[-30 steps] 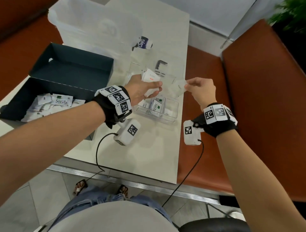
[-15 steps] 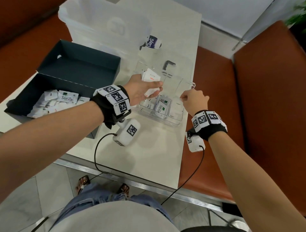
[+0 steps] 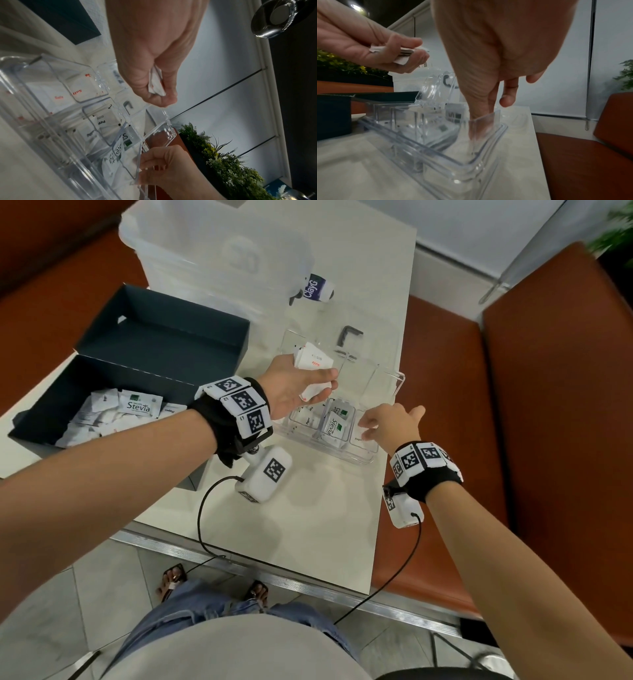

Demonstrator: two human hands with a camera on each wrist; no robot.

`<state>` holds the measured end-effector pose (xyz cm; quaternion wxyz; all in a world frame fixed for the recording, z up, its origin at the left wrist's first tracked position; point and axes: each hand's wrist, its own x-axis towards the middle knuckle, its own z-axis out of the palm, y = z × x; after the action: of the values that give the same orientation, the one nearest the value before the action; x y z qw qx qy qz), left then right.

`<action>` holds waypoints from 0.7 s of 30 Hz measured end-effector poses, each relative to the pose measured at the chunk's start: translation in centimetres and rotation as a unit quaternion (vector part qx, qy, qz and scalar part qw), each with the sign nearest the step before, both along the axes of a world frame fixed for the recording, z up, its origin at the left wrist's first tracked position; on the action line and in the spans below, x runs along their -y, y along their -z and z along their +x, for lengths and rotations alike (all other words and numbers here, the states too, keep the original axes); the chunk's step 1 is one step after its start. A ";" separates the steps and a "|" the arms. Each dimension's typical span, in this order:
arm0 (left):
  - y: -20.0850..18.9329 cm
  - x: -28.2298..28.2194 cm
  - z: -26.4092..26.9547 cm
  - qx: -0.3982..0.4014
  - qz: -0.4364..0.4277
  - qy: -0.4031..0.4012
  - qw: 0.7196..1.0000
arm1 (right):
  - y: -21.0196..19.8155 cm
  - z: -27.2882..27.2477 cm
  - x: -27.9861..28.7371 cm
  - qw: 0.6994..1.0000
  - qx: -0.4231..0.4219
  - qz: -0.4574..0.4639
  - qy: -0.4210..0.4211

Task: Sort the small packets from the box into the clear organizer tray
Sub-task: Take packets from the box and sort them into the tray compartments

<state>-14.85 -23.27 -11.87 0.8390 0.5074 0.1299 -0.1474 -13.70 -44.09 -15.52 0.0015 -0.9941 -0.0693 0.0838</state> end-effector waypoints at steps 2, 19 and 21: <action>-0.2 -0.1 0.0 0.000 0.004 0.001 1.000 | -0.4 -0.1 -0.1 1.000 0.011 -0.026 -0.010; -2.0 -0.4 -0.4 -0.100 -0.078 0.015 0.992 | -2.0 -1.1 -1.9 0.995 -0.028 -0.095 -0.013; -2.3 -0.6 -0.5 -0.120 -0.111 0.013 0.987 | -3.4 -1.4 -2.3 0.998 0.049 0.027 0.012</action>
<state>-15.36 -22.72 -9.60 0.8663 0.3920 0.2054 -0.2317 -15.07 -41.75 -12.16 0.0255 -0.9973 -0.0598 0.0329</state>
